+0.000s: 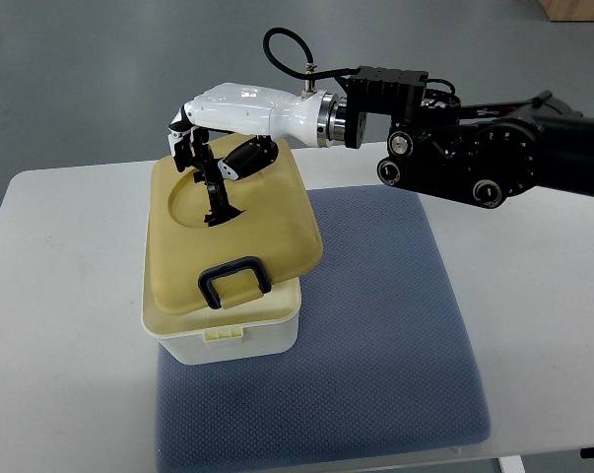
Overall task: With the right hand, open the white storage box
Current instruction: 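Lift the yellow lid off the box with the right hand, then lower the held lid onto the mat beside the box, release handle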
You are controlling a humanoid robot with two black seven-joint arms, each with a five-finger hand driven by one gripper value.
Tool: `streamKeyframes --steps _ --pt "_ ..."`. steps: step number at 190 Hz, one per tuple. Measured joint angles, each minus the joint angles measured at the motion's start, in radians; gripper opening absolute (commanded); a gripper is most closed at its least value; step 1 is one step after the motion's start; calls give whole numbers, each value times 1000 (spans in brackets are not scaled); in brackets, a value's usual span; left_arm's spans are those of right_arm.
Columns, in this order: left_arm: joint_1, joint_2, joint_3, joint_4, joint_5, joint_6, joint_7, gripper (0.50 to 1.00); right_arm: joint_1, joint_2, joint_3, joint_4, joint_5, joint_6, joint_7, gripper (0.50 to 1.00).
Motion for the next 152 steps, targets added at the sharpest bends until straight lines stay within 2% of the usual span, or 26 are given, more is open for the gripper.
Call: streamKeyframes --steps 40,88,122,152 --pt "0 0 0 -1 0 0 0 1000 69 -160 0 116 3 9 1 500" --pt "0 0 1 -3 0 0 0 1000 78 -386 -6 224 -10 73 20 500" --pt "0 0 0 -3 0 0 0 1000 16 -508 -21 236 -86 83 28 500" --pt "0 0 0 -2 0 0 0 1000 -89 -565 -26 226 -193 76 52 500"
